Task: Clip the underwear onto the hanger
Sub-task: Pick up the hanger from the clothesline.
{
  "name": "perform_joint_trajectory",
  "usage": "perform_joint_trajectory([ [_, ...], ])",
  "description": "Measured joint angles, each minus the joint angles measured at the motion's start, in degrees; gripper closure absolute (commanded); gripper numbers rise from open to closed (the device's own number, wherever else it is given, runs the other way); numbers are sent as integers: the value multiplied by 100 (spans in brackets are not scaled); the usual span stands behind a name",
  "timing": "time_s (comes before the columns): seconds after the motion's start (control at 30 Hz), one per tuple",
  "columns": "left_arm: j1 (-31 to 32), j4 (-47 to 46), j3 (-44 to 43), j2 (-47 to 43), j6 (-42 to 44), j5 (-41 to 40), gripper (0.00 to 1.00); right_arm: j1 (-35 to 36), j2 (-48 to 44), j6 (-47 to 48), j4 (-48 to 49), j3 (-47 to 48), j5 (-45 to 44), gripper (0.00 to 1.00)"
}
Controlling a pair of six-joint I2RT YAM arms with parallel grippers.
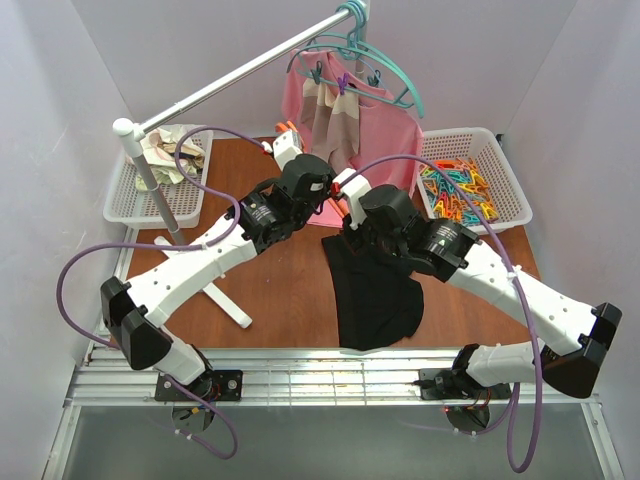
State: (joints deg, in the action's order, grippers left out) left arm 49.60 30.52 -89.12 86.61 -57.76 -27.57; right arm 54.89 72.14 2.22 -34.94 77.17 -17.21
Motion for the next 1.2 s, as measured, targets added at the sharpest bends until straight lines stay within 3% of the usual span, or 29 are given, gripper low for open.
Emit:
perform_joint_trajectory([
  [0.1,2,-90,70,-9,-227,87,100,24,0,-55,33,-107,-31,99],
  [0.23,4,-435,334,-39,-420,269,100,37,-31,-256,66,-264,-50,92],
  [0.27,0,-595,503,-96,-450,330,100,37,-55,-295,52,-317,-46,80],
  [0.33,2,-1001,953,-258,-481,498,100,59,-103,-350,2,-450,15,65],
  [0.37,4,-1231,1215,-356,-431,623,100,79,-131,-367,-35,-509,33,51],
  [0.47,-17,-2006,2225,-758,-354,962,100,107,-315,-400,-175,-651,90,39],
  [0.8,-146,-3580,4597,-1969,258,1932,100,-229,-1469,-835,-372,-1161,-105,39],
  [0.97,-149,-4966,5508,-2455,168,2450,100,-391,-1307,-1255,-39,-1550,658,41],
  [1.2,-149,-6446,5672,-2282,-177,3093,100,-599,-1128,-1921,719,-2015,2015,41],
])
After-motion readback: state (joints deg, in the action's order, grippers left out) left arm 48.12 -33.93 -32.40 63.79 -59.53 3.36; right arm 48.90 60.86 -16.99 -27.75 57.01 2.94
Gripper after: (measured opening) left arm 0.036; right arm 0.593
